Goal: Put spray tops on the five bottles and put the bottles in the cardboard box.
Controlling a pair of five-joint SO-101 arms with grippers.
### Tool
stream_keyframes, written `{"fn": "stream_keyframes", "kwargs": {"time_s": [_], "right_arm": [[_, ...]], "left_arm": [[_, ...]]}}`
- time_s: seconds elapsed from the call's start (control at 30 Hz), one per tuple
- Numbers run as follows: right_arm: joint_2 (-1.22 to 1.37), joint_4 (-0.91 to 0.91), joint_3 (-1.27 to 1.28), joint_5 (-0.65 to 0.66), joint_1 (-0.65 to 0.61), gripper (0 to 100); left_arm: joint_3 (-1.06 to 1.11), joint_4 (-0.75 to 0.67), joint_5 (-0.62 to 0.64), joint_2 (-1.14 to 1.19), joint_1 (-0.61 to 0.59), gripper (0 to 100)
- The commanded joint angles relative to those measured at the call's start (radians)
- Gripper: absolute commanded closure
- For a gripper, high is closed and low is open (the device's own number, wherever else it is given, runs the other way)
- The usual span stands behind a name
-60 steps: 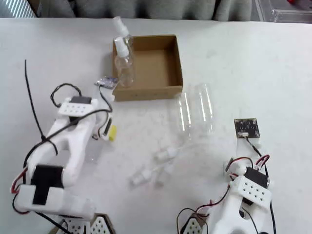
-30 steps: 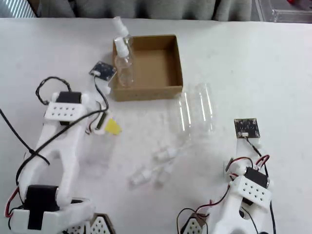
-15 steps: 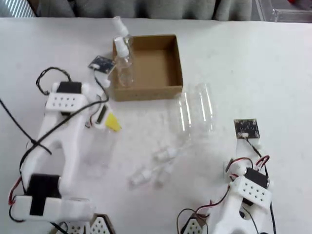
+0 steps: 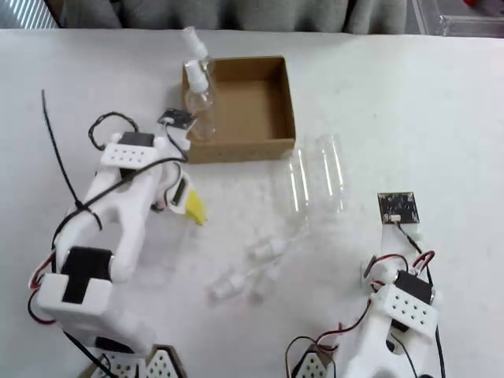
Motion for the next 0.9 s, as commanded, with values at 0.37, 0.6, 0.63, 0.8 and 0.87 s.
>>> {"fn": "stream_keyframes", "kwargs": {"time_s": [0.37, 0.6, 0.63, 0.8, 0.87], "right_arm": [[-0.005, 0.004, -0.008, -0.003, -0.013, 93.3], [-0.005, 0.004, -0.008, -0.003, -0.013, 93.3], [-0.005, 0.004, -0.008, -0.003, -0.013, 93.3], [-0.004, 0.004, -0.008, -0.003, -0.013, 93.3], [-0.004, 0.004, -0.008, -0.003, -0.013, 93.3]], "left_arm": [[-0.046, -0.017, 0.037, 0.033, 0.035, 77], [-0.043, -0.012, 0.0, 0.035, 0.019, 76], [-0.044, -0.002, -0.002, 0.033, 0.021, 75], [-0.046, 0.009, 0.0, 0.033, 0.021, 68], [-0.048, 0.005, -0.002, 0.035, 0.018, 68]]}}
